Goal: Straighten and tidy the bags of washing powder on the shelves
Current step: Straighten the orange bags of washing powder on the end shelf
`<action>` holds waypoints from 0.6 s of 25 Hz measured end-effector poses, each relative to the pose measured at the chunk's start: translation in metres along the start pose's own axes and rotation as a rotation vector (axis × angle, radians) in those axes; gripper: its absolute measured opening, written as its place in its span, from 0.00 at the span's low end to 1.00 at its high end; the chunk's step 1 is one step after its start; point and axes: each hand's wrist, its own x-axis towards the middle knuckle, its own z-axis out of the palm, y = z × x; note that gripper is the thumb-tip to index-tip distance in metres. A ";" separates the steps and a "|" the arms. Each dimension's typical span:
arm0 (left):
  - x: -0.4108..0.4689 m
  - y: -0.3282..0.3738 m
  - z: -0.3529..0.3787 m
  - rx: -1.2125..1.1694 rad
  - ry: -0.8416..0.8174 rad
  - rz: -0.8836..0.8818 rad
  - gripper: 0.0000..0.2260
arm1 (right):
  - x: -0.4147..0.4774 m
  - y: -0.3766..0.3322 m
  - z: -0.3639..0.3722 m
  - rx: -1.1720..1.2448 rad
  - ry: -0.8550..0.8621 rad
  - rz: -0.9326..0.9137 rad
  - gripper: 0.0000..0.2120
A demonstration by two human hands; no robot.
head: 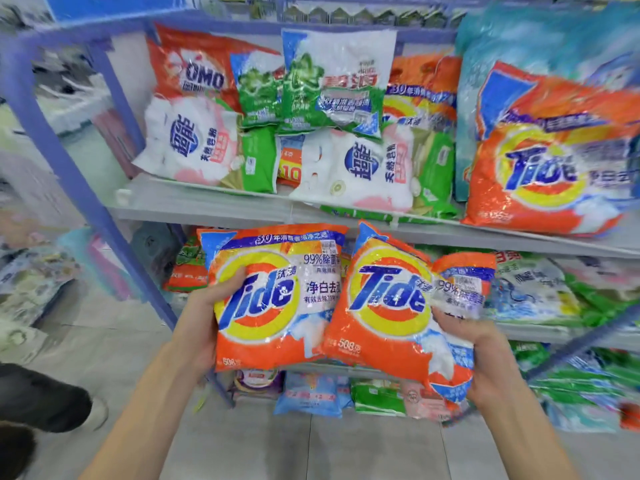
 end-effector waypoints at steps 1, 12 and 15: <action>-0.003 0.007 0.006 0.000 -0.012 0.012 0.11 | -0.003 -0.006 0.009 -0.019 -0.007 0.007 0.36; -0.021 0.029 0.020 0.042 -0.133 0.053 0.12 | -0.026 -0.030 0.045 -0.050 -0.019 -0.117 0.15; -0.020 0.025 0.021 0.045 -0.119 0.043 0.10 | -0.032 -0.027 0.052 -0.037 0.018 -0.164 0.09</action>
